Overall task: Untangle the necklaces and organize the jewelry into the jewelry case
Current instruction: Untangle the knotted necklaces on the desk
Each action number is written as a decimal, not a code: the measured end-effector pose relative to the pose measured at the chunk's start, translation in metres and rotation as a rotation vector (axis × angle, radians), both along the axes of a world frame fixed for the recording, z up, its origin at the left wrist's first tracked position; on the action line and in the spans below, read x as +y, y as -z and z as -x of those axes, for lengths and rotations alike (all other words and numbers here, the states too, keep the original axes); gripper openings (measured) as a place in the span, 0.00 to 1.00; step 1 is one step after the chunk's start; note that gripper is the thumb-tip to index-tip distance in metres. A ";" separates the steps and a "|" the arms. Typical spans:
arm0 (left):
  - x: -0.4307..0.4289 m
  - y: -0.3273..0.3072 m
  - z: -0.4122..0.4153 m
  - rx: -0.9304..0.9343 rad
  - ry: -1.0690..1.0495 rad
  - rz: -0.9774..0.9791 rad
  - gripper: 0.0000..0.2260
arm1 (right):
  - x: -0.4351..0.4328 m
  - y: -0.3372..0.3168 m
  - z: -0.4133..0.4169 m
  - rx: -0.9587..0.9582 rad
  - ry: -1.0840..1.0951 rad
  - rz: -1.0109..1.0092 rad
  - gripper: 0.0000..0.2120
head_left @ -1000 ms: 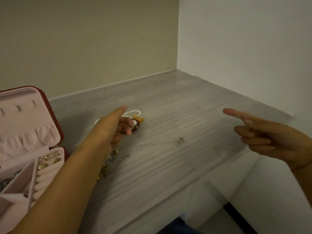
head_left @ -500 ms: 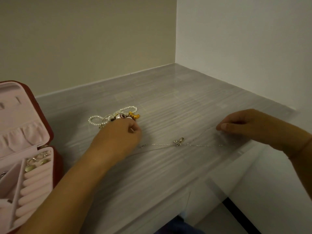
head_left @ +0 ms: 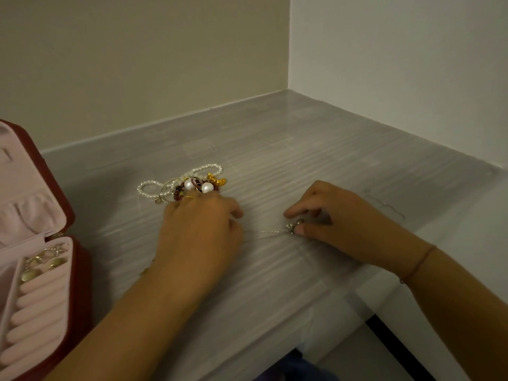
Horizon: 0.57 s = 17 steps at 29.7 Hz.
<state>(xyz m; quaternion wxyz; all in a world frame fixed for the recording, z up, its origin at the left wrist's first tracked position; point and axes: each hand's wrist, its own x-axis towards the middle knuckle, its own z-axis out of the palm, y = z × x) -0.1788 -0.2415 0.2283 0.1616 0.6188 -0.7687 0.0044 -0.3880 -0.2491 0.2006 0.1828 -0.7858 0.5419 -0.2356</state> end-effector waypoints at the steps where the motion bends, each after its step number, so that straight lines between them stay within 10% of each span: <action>1: -0.001 0.003 0.003 0.088 0.048 -0.039 0.12 | -0.001 -0.001 0.001 -0.023 0.002 0.001 0.08; 17: -0.009 0.017 0.023 1.014 0.246 -0.559 0.06 | 0.000 0.001 -0.005 -0.702 -0.138 -0.194 0.04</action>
